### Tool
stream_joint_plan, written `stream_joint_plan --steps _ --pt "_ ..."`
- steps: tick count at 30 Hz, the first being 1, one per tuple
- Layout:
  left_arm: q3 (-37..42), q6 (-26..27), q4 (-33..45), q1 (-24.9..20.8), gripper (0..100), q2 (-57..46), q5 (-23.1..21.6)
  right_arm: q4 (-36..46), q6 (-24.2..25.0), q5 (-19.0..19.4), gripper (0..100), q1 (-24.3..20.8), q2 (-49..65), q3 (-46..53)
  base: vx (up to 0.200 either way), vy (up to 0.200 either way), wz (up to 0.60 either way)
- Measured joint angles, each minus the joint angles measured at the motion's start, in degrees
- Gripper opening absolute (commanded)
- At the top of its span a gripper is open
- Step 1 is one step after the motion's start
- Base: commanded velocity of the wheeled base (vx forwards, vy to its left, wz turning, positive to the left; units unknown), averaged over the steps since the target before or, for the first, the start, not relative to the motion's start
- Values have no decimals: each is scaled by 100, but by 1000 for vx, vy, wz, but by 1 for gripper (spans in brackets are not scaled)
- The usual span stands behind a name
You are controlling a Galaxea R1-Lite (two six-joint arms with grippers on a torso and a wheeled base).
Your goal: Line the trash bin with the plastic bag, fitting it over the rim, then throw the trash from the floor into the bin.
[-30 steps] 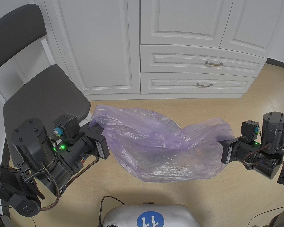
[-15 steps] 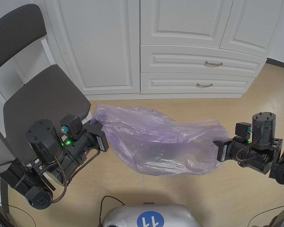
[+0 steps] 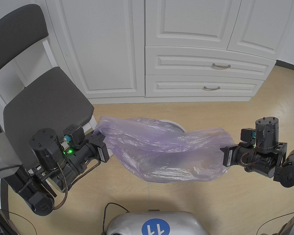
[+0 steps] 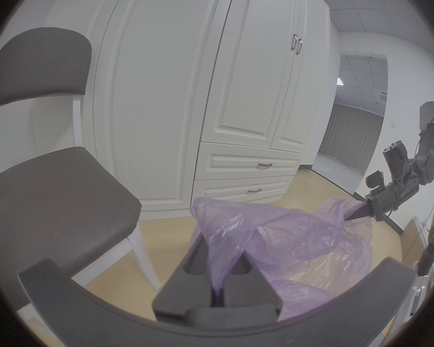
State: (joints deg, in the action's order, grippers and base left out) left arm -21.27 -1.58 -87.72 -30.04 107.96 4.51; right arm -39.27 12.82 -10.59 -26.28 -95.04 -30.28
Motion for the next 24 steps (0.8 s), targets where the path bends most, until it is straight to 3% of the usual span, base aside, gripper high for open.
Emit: stream_joint_plan --steps 9,24 --pt "162 20 2 232 0 -9 -440 5 -56 -11 0 96 -59 35 0 0 0" --pt "218 41 2 438 0 -51 -472 10 -379 -5 0 294 -22 148 0 0 0"
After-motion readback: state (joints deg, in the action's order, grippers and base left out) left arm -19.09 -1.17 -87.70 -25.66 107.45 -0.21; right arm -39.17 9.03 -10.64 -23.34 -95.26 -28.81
